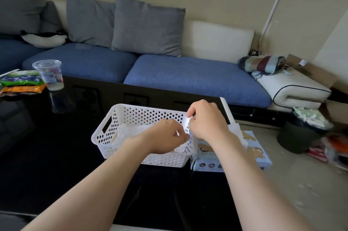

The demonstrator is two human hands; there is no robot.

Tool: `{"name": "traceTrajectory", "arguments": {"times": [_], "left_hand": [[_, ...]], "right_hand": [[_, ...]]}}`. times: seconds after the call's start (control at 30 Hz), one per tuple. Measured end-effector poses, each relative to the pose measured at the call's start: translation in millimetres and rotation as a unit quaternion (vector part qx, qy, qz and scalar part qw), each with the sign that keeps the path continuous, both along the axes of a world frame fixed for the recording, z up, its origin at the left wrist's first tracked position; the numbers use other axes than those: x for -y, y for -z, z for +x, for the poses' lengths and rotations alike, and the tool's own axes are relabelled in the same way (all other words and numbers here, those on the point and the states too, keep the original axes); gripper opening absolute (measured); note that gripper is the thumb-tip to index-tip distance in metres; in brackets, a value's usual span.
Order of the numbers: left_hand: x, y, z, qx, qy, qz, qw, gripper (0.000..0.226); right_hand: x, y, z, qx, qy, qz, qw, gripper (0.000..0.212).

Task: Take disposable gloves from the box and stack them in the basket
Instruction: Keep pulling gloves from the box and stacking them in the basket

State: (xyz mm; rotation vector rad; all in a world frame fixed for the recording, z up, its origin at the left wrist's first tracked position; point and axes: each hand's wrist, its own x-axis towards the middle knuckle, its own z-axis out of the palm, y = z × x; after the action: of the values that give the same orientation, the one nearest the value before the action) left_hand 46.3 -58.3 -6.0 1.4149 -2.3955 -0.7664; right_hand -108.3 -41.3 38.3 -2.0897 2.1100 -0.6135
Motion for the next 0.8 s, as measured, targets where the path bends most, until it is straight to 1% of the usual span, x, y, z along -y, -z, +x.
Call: {"name": "traceTrajectory", "arguments": {"times": [0.07, 0.13, 0.2, 0.27, 0.37, 0.47, 0.57, 0.63, 0.7, 0.8], "left_hand": [[-3, 0, -10, -0.001, 0.008, -0.012, 1.000, 0.047], [-6, -2, -17, 0.012, 0.016, -0.021, 1.000, 0.058], [-8, -3, -23, 0.008, 0.025, -0.017, 1.000, 0.058], [-9, -5, -28, 0.004, 0.024, -0.013, 1.000, 0.057], [-9, -5, -34, 0.017, 0.005, -0.034, 0.999, 0.059], [-11, -4, -42, 0.032, -0.012, -0.071, 0.997, 0.063], [-11, 2, -55, 0.017, 0.019, -0.119, 0.993, 0.058], [-12, 7, -64, 0.011, 0.042, -0.149, 0.988, 0.052], [-15, 11, -73, 0.036, 0.053, -0.179, 0.982, 0.048], [-16, 13, -80, 0.078, 0.055, -0.184, 0.978, 0.050]], "right_hand": [[-8, -6, -17, -0.024, 0.019, -0.013, 0.999, 0.028], [-14, -9, -34, -0.061, 0.069, -0.015, 0.996, 0.022], [-19, -8, -51, -0.096, 0.146, 0.024, 0.984, 0.021], [-23, -3, -64, -0.087, 0.177, 0.073, 0.978, 0.029], [-25, 6, -80, -0.044, 0.145, 0.074, 0.986, 0.023], [-25, 11, -94, -0.027, 0.117, 0.058, 0.991, 0.033], [-22, 14, -104, -0.005, 0.099, 0.025, 0.995, 0.020], [-20, 16, -107, -0.013, 0.090, 0.001, 0.996, 0.011], [-20, 17, -109, -0.026, 0.077, -0.019, 0.997, 0.013], [-21, 19, -113, -0.033, 0.030, -0.053, 0.998, 0.017]]}}
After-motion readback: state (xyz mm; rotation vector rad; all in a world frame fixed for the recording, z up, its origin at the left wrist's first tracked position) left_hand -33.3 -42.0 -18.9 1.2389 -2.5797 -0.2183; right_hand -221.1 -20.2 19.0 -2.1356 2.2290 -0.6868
